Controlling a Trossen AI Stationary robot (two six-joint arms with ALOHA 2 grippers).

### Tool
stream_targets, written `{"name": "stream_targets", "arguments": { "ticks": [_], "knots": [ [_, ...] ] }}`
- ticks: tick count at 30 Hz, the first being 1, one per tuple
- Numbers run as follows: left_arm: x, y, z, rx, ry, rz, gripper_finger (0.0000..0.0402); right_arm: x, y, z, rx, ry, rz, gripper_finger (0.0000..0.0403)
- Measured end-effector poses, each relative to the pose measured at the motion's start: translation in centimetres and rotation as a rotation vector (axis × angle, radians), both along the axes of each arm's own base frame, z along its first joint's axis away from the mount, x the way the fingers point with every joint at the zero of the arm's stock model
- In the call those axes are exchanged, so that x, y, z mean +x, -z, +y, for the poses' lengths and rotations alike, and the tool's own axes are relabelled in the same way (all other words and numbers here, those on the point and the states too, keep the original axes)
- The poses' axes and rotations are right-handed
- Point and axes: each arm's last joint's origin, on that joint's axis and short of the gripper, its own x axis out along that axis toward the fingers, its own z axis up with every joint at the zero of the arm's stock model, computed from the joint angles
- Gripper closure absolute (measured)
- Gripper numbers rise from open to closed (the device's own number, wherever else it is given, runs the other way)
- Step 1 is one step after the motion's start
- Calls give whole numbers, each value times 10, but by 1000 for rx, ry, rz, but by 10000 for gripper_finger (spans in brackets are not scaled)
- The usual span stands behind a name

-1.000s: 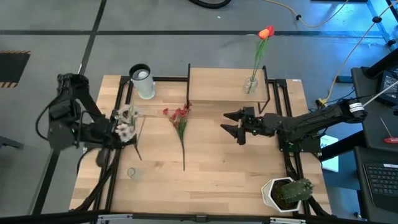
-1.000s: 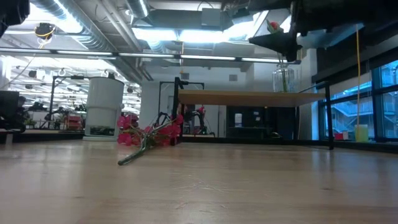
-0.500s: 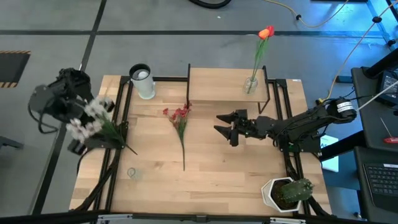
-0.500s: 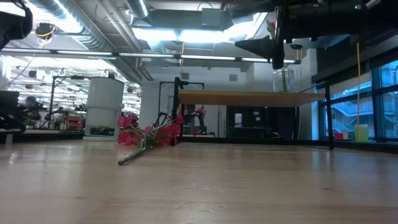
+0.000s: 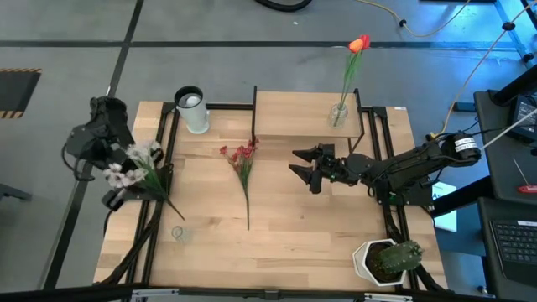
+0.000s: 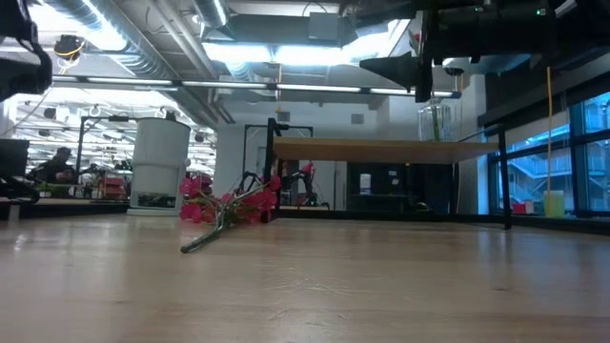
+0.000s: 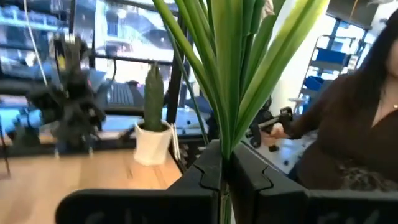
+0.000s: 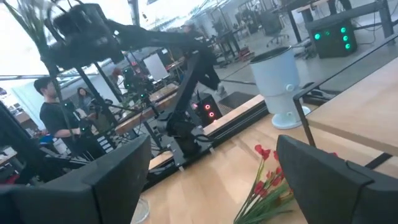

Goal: Pick and place flowers into a vace then onto a shelf
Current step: Put the white flowers into the transparent vase

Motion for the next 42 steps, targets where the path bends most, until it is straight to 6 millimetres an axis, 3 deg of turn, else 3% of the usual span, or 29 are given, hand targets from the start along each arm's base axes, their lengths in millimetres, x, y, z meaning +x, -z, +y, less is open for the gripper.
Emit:
{"name": "stream_targets", "arguments": {
  "ticks": [4,11,17,42],
  "knots": [
    [-3,21,2,-62,72,30,396,0,0,0,22,-2,-5,54],
    [0,61,-5,-8,91,89,395,0,0,0,66,-5,-16,54],
    [3,84,-12,-19,100,149,396,0,0,0,72,-6,-18,54],
    [5,115,-13,17,42,332,397,0,0,0,95,-8,-25,54]
  ]
}}
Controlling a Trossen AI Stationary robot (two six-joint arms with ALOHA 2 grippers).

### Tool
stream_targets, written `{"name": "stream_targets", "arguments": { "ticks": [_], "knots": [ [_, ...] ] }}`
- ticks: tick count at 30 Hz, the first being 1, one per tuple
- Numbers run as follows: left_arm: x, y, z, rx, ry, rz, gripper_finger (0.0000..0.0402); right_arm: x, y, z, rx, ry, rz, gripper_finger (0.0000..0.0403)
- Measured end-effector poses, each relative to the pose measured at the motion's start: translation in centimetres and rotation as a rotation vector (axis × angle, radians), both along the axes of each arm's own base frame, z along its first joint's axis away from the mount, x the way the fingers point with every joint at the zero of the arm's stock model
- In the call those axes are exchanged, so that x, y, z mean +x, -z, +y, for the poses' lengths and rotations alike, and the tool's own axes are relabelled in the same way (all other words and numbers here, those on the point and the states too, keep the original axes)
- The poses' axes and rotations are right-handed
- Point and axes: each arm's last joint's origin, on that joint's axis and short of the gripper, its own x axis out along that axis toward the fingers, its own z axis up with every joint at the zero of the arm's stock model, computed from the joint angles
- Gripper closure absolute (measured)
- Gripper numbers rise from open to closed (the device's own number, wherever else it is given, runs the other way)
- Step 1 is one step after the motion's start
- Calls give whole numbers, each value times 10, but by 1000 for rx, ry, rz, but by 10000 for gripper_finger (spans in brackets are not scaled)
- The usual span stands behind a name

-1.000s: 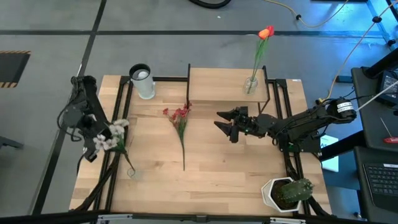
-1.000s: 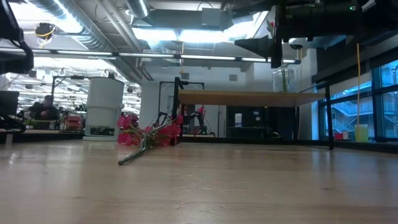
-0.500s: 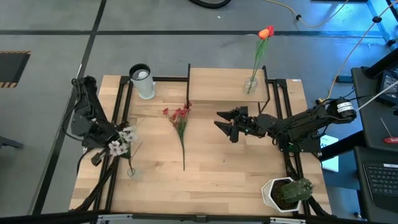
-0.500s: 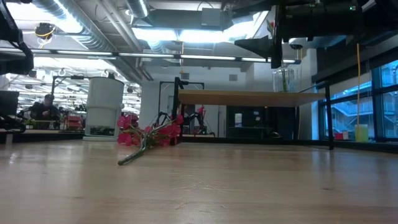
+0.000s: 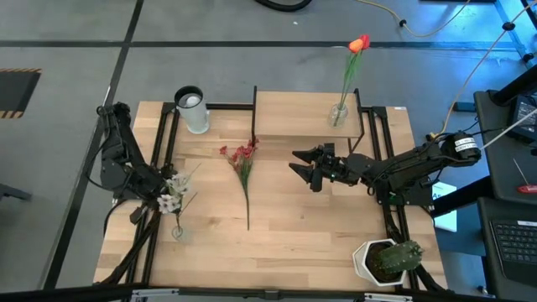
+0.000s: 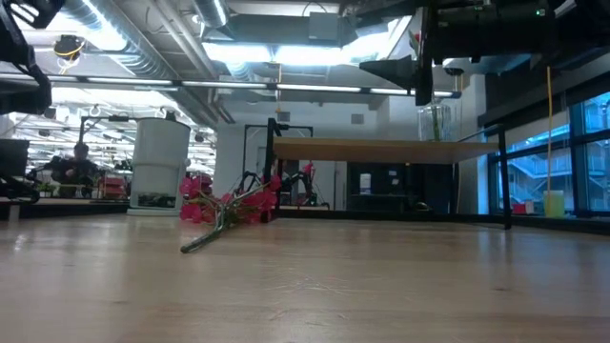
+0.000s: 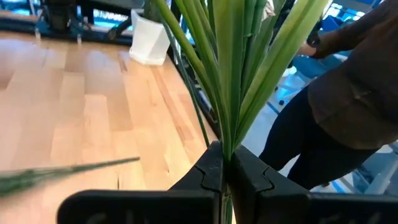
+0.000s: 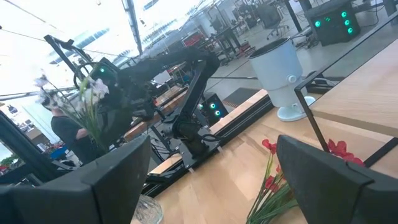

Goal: Pick and place flowers into a vace then onto a shelf
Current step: Put the white flowers into the transparent vase

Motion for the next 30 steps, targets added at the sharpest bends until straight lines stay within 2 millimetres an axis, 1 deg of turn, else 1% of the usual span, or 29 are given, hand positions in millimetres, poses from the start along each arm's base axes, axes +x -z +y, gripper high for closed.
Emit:
{"name": "stream_targets", "arguments": {
  "ticks": [8,18,23,30],
  "knots": [
    [4,22,-5,1,-44,31,395,0,0,0,0,0,0,54],
    [6,40,-9,13,-35,39,394,0,0,0,0,0,0,54],
    [5,43,-12,2,-18,36,394,0,0,0,1,0,0,54],
    [2,58,-19,-70,-6,53,394,0,0,0,2,0,-1,54]
  ]
}}
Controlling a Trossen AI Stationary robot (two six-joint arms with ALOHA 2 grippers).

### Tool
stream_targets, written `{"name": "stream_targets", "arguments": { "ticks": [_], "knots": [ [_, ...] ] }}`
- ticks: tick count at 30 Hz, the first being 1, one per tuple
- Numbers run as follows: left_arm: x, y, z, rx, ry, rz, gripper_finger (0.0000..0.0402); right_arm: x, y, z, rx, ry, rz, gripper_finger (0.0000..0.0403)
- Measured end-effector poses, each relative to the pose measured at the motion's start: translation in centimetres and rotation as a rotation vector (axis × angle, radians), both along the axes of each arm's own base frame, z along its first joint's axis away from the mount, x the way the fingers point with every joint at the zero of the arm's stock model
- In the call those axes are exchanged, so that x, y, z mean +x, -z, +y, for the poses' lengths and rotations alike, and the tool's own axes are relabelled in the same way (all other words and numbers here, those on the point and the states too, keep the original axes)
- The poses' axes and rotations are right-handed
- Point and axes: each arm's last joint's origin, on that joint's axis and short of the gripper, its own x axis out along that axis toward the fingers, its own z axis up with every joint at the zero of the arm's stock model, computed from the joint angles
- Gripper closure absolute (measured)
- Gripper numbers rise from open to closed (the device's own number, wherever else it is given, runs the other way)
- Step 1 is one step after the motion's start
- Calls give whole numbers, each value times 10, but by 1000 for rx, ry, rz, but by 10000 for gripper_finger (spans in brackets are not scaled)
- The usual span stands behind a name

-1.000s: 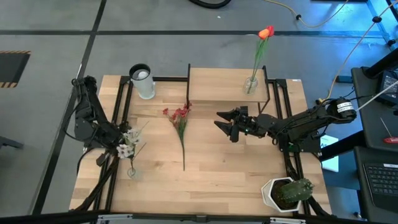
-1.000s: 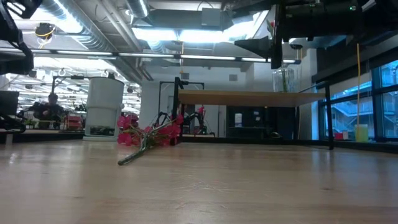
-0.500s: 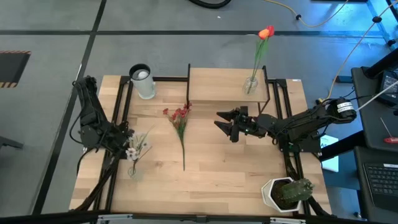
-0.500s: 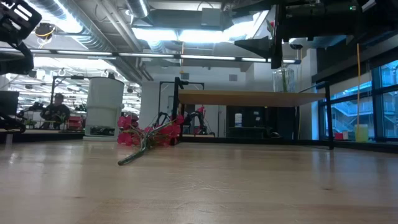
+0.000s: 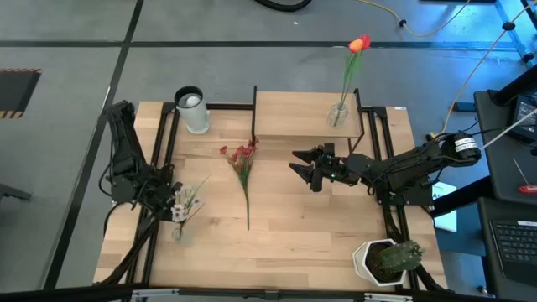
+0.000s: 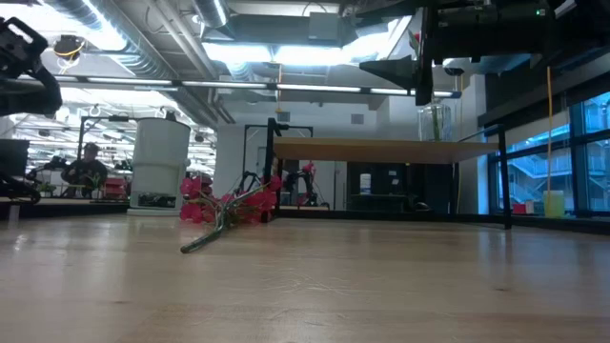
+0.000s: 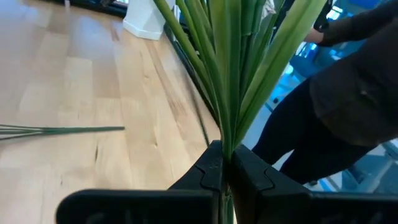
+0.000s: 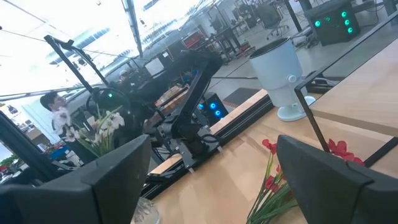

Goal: Pick and place flowers into a vace then onto a shelf
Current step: Put the white flowers into the transparent vase

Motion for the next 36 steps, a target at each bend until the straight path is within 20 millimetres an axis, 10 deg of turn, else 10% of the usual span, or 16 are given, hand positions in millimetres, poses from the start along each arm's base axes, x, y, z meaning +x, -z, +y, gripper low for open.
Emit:
{"name": "stream_targets", "arguments": {
  "ticks": [36],
  "knots": [
    [-8,14,-7,-77,-19,31,307,0,0,0,1,0,0,54]
  ]
}}
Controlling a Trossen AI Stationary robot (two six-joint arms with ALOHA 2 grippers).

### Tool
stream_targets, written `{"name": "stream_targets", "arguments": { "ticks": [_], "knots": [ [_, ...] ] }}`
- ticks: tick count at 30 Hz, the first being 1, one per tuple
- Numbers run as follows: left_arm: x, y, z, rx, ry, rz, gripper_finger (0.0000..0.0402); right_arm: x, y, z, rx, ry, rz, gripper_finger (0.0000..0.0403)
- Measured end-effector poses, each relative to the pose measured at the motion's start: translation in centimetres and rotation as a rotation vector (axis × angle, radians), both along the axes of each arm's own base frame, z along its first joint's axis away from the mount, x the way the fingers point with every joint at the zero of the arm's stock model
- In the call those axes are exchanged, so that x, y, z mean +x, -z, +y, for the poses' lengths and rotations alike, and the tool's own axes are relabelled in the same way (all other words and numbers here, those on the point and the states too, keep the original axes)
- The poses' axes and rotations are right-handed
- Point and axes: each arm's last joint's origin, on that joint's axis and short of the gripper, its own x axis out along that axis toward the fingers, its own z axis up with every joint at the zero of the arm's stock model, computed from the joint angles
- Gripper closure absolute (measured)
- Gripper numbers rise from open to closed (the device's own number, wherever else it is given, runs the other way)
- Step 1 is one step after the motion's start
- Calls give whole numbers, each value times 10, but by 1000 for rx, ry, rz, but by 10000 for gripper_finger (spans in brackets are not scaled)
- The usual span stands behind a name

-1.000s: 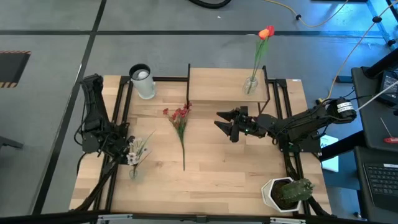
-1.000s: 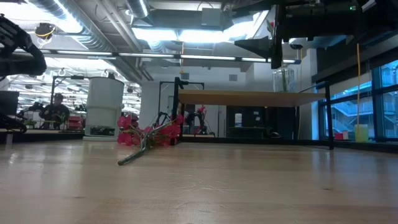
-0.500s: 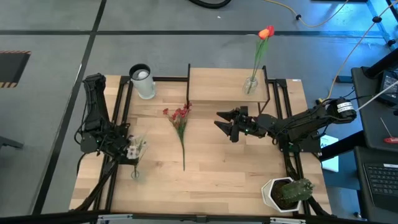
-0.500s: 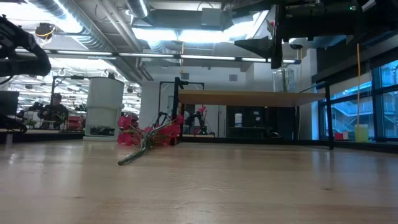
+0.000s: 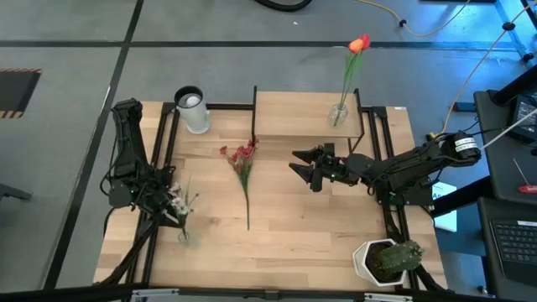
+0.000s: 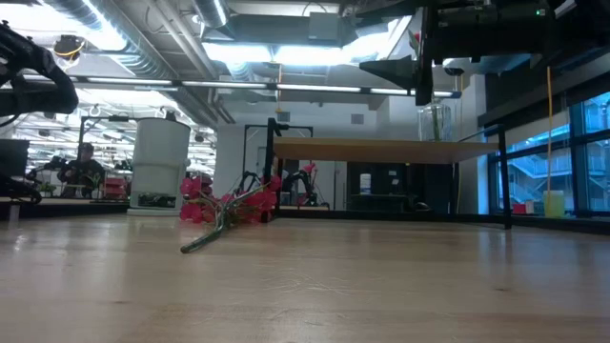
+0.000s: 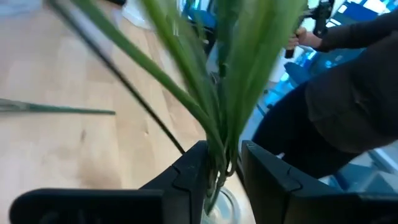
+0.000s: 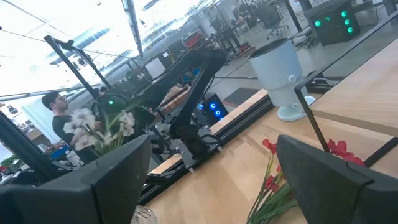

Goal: Pick and place flowers into a vace then onto a shelf
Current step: Put the white flowers into the transparent vase

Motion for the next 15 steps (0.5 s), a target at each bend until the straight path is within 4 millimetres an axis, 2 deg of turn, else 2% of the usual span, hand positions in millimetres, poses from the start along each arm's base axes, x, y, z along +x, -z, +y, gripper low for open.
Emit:
{"name": "stream_targets", "arguments": {
  "ticks": [15],
  "knots": [
    [-3,5,-1,-114,65,152,304,0,0,0,0,0,0,54]
  ]
}}
